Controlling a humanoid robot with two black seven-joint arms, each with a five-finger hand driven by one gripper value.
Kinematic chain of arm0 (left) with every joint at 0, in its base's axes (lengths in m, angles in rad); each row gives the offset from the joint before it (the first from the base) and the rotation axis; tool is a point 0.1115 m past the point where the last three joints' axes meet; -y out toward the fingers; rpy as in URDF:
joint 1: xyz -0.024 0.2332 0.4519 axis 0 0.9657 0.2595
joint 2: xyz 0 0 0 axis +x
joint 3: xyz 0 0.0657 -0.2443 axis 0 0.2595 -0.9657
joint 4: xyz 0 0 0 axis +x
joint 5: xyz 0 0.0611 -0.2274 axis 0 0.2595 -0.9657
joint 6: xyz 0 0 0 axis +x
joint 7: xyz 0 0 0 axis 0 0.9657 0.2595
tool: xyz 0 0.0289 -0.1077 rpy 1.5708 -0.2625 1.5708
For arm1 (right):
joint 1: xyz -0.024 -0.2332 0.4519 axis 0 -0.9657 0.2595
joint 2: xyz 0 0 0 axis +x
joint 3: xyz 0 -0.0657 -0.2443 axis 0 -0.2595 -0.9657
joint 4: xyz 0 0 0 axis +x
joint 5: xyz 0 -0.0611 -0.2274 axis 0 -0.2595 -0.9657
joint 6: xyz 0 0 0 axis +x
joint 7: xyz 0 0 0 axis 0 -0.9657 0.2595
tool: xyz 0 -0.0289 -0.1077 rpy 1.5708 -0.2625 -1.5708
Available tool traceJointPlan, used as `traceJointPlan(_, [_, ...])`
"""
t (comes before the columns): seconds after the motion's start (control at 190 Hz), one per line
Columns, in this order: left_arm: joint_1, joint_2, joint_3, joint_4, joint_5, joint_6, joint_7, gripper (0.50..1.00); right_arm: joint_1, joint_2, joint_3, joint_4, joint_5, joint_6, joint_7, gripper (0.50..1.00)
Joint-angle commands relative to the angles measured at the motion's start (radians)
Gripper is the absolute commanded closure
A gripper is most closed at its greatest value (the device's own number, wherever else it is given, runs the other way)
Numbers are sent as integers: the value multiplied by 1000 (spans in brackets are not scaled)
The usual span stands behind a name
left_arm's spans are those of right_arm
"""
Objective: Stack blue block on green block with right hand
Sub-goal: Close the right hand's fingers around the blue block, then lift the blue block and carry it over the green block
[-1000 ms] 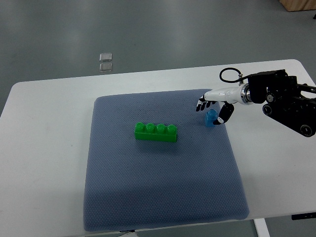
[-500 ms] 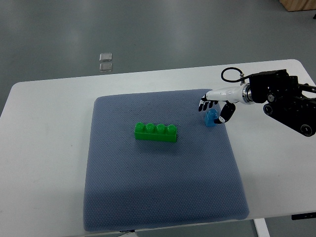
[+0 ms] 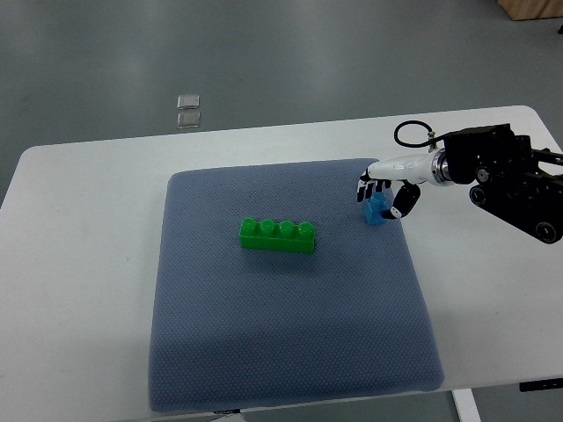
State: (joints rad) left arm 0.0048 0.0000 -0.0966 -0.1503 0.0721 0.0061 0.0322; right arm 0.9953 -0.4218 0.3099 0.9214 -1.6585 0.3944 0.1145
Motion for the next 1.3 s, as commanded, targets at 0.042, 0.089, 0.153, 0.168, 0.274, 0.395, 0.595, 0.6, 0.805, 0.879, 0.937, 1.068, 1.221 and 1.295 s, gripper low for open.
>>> traceJointPlan(0.042, [0,0,0,0,0,0,0,500,-3,0,0,-1,-6,0,1,810])
traceJointPlan(0.089, [0,0,0,0,0,0,0,500,-3,0,0,-1,-6,0,-1,810])
traceJointPlan(0.153, [0,0,0,0,0,0,0,500,-3,0,0,-3,-6,0,-1,810])
traceJointPlan(0.168, [0,0,0,0,0,0,0,500,-3,0,0,-3,-6,0,-1,810])
traceJointPlan(0.274, [1,0,0,0,0,0,0,500,-4,0,0,-4,-6,0,-1,810])
traceJointPlan(0.395, [0,0,0,0,0,0,0,500,-4,0,0,-6,-7,-3,-1,812])
traceJointPlan(0.595, [1,0,0,0,0,0,0,500,-4,0,0,-6,-21,-3,-1,838])
traceJointPlan(0.6, [0,0,0,0,0,0,0,500,-3,0,0,-6,-21,-3,-1,840])
traceJointPlan(0.805, [1,0,0,0,0,0,0,500,-1,-2,0,-7,-21,-9,-1,867])
traceJointPlan(0.879, [0,0,0,0,0,0,0,500,-1,0,0,-7,-21,-11,-1,875])
traceJointPlan(0.937, [0,0,0,0,0,0,0,500,-1,0,0,-7,-21,-12,-6,881])
traceJointPlan(1.068, [0,0,0,0,0,0,0,500,0,0,0,-7,-21,-19,-7,975])
traceJointPlan(1.221, [0,0,0,0,0,0,0,500,2,0,2,-7,-20,-20,-6,1000])
traceJointPlan(1.295, [0,0,0,0,0,0,0,500,5,0,3,-7,-18,-32,-3,1000])
